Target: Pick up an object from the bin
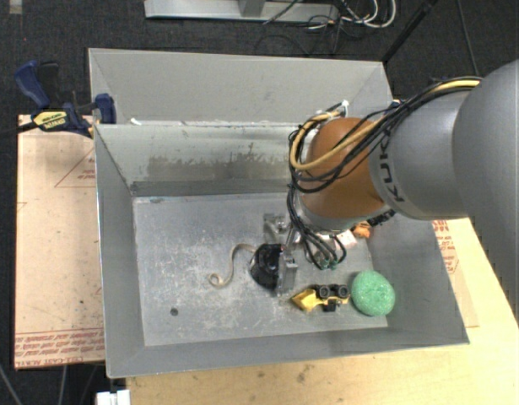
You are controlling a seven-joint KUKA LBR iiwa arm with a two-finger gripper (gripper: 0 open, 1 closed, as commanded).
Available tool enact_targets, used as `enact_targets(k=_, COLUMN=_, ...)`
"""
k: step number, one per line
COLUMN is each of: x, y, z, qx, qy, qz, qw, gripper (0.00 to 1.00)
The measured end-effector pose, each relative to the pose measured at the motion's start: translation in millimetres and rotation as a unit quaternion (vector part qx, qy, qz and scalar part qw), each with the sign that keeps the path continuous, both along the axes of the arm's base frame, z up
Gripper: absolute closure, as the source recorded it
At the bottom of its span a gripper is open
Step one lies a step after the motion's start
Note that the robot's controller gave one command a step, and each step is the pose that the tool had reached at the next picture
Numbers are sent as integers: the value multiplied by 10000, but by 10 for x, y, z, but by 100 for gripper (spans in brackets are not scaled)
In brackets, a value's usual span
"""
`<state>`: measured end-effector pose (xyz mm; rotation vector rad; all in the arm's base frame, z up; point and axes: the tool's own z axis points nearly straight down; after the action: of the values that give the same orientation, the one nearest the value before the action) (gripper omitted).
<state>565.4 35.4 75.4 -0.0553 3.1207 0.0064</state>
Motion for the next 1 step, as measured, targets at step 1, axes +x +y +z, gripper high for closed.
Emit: enact_targets(k=1, x=0, y=0, z=0, qx=0, qy=0, qz=-1, qw=10000, gripper=100)
